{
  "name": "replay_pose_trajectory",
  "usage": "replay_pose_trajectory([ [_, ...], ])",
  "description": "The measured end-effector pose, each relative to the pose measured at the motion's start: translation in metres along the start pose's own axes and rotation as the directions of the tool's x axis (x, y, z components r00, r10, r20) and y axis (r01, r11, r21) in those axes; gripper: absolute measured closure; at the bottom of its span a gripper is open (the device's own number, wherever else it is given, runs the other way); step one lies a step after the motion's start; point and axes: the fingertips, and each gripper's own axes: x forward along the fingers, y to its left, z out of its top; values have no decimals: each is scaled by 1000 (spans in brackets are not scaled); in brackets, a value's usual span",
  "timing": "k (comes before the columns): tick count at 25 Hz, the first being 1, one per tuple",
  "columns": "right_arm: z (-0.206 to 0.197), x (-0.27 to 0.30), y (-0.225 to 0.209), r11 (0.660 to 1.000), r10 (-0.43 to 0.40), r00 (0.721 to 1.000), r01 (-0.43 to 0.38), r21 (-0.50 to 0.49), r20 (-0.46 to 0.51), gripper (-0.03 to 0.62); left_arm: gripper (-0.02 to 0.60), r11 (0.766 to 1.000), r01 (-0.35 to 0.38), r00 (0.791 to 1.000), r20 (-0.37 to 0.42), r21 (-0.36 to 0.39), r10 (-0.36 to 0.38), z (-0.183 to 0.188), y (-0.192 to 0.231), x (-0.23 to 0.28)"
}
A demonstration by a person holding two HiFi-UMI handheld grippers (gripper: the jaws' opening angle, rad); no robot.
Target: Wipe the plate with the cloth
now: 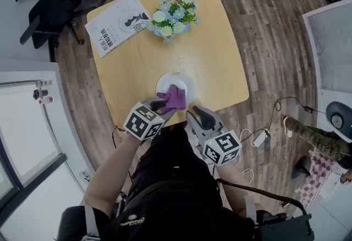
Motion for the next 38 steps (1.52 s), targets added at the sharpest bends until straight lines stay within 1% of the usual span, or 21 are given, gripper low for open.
replay_pose_trajectory([
  [3,-1,0,-2,1000,-4,1000,4,3,-4,490,445,1000,7,1000,-7,-14,-7,-9,-4,-2],
  [7,-3,1,-2,1000,-6,1000,6,6,-2,490,445,1000,0,1000,23,-17,0,-2,-2,-7],
  [10,-5,1,-2,1000,-8,1000,8,6,-1,490,445,1000,-16,997,76,-10,17,21,8,-12],
  [13,-5,0,-2,1000,-12,1000,12,7,-4,490,445,999,-45,991,124,19,42,59,26,-13],
  [16,-7,-1,-3,1000,-15,1000,16,9,-6,490,445,997,-64,989,134,53,57,88,39,-7],
  [18,-9,-2,-4,1000,-18,1000,18,11,-8,490,445,996,-62,991,126,62,54,93,42,-3],
  [22,-10,-4,-7,1000,-24,1000,24,16,-5,490,445,998,-40,995,99,58,34,80,31,3],
  [28,-9,-7,-8,1000,-24,1000,23,20,1,490,445,999,15,999,49,38,-17,39,-2,5],
  [33,-9,-6,-7,1000,-19,1000,19,21,-2,489,445,997,76,997,2,4,-76,4,-32,6],
  [36,-10,-6,-6,1000,-15,1000,15,20,-3,490,445,996,89,996,-14,-12,-89,-9,-40,9],
  [38,-10,-6,-6,1000,-14,1000,14,20,-3,490,445,996,90,996,-14,-15,-90,-12,-40,9],
])
